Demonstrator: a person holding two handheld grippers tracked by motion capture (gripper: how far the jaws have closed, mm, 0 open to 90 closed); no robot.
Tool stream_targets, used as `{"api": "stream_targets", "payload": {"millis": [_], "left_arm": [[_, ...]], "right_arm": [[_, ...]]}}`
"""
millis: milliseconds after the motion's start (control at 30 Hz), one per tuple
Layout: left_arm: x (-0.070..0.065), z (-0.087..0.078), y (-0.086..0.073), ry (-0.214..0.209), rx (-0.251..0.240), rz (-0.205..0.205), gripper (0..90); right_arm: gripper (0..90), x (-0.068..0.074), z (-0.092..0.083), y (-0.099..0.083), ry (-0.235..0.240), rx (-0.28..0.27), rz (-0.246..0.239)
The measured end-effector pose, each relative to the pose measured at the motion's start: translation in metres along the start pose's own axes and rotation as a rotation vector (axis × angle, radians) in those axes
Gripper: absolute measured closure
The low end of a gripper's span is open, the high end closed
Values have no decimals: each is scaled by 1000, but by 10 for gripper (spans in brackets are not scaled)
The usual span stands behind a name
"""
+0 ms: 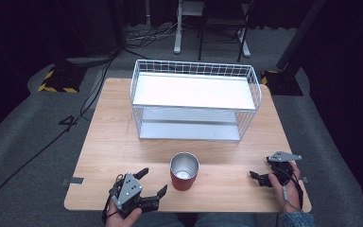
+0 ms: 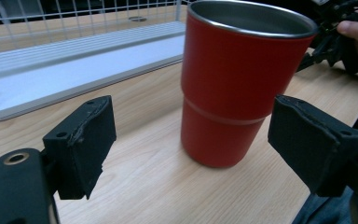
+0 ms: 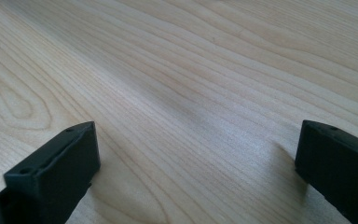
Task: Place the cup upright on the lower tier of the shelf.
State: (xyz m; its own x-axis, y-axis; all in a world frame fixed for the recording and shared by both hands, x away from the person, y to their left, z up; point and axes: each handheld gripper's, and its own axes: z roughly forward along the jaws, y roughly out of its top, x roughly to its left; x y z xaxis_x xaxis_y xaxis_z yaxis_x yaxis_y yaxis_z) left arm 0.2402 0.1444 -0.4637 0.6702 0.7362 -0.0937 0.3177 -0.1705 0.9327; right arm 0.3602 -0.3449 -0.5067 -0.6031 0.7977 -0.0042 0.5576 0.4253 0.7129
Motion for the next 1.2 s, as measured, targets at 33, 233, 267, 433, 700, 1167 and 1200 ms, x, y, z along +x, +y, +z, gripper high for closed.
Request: {"api": "stream_targets", "payload": {"millis": [33,233,267,433,700,1167,1200], "left_arm": [[-2,2,0,-9,2,-1,155],[-10,12,0,-50,12,24,155],[-11,14,0,-53,13,28,155],[-15,23,-1,-69,26,42,155],[-21,37,-2,-46,33,51,155],[-25,62,-7,-23,104,38,154],[-25,63,-7,-19,112,43,153]], "right_arm": [[0,0,0,0,0,0,0],[0,0,0,0,0,0,0],[0,0,0,0,0,0,0],[0,0,0,0,0,0,0],[0,0,0,0,0,0,0],[0,0,0,0,0,0,0],[0,0,0,0,0,0,0]]}}
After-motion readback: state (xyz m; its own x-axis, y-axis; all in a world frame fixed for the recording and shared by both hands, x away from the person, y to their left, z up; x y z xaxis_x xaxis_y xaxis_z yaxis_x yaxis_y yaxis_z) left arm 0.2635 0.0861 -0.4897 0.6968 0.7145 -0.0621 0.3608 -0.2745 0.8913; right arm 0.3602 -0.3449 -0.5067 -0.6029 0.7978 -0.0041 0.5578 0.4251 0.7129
